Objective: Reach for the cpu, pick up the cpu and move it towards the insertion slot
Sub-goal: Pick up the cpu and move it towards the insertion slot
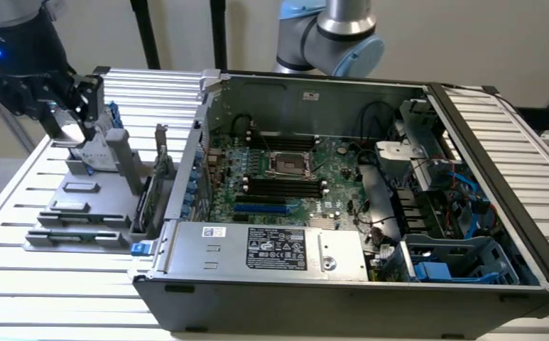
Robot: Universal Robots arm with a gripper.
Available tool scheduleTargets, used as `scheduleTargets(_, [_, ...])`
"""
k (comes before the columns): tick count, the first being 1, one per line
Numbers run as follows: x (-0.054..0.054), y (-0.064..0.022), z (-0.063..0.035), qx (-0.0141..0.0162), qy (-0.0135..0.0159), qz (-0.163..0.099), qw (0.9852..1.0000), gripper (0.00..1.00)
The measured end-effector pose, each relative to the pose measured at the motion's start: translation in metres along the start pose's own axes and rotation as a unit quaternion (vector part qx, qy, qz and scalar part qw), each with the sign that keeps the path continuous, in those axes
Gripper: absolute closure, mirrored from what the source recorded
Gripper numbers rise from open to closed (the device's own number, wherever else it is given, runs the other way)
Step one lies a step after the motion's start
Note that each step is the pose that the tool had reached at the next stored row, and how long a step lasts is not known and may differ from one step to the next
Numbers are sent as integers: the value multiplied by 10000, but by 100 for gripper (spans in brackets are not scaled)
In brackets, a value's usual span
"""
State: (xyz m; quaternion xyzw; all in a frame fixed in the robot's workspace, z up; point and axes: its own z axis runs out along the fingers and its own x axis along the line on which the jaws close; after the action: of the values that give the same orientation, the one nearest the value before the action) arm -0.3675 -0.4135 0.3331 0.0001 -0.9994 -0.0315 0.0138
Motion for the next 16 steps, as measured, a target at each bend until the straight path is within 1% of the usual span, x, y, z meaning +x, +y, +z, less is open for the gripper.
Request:
scheduleTargets(4, [-179, 9, -145, -13, 0, 0, 10000, 46])
scheduleTargets(6, [-268, 11, -186, -14, 0, -1, 10000, 46])
scheduleTargets(12, [-539, 14, -240, -15, 0, 0, 10000, 46])
scheduleTargets(16, [-723, 17, -290, -27, 0, -1, 10000, 46])
